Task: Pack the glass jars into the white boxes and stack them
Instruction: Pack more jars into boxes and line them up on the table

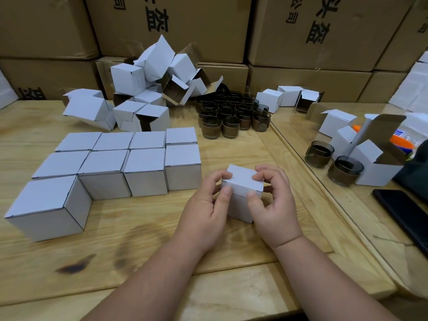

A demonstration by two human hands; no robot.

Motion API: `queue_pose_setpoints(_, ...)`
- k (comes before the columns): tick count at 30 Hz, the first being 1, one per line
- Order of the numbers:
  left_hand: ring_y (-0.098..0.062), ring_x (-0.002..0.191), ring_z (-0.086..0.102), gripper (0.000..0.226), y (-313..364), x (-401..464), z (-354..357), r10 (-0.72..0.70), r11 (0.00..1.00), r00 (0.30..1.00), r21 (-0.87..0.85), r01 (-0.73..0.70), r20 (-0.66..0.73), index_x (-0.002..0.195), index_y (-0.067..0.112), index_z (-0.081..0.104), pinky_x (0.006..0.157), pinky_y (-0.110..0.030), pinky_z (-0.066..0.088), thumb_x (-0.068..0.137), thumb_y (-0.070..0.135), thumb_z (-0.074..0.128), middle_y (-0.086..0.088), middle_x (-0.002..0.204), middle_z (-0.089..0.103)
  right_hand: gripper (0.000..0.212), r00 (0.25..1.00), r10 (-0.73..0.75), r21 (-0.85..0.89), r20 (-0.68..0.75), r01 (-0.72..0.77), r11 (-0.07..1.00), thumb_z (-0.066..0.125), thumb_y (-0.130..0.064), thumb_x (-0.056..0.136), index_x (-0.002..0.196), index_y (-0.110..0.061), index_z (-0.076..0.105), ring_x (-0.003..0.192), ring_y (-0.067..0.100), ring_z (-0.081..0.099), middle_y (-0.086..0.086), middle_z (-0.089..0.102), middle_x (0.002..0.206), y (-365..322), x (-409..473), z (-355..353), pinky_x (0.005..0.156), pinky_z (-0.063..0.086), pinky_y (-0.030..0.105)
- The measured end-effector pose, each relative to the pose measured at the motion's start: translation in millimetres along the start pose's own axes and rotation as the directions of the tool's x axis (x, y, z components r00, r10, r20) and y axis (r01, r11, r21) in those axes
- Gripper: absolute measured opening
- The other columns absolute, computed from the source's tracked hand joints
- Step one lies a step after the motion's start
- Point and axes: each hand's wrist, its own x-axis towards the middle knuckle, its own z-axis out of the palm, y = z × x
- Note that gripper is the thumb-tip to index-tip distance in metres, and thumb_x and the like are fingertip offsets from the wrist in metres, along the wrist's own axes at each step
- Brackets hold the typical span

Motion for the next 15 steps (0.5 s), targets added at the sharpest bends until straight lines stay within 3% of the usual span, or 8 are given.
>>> queue_pose_setpoints(4, 0.008, 0.1, 0.057, 0.022, -0.6, 0.1, 0.0, -0.023, 1.0, 1.0, 0.018, 0.024, -0.004, 0.113, 0.069, 0.044, 0.072, -0.007, 0.041, 0.096, 0.055, 0.043, 0.037, 0.111, 0.058, 0.035, 1.0, 0.007, 0.012, -0.004, -0.007, 1.0, 0.057, -0.035, 0.076, 0.102, -0.012, 0.057, 0.121, 0.015, 0.054, 0.004, 0.057, 0.121, -1.6, -0.1, -0.3, 0.092, 0.049, 0.031)
queue_pose_setpoints(10, -0.001, 0.101, 0.061, 0.025, 1.4, 0.8, -0.3, -0.025, 1.0, 0.999, 0.013, 0.025, -0.034, 0.115, 0.069, 0.044, 0.075, -0.008, 0.041, 0.098, 0.05, 0.044, 0.037, 0.117, 0.057, 0.039, 0.999, -0.044, -0.043, 0.003, 0.044, 0.998, 0.059, -0.041, 0.085, 0.104, -0.006, 0.059, 0.117, 0.015, 0.056, 0.008, 0.059, 0.118, -1.5, -1.0, 1.0, 0.091, 0.045, 0.022)
queue_pose_setpoints(15, -0.002, 0.101, 0.062, 0.024, -0.9, 0.2, 0.2, -0.04, 0.999, 0.999, 0.028, 0.041, -0.035, 0.11, 0.067, 0.046, 0.073, -0.009, 0.041, 0.096, 0.047, 0.046, 0.019, 0.115, 0.062, 0.037, 0.998, -0.057, -0.064, 0.01, 0.057, 0.996, 0.061, -0.036, 0.078, 0.099, -0.007, 0.058, 0.117, 0.011, 0.054, 0.008, 0.058, 0.119, -0.3, -1.1, 0.5, 0.09, 0.043, 0.016)
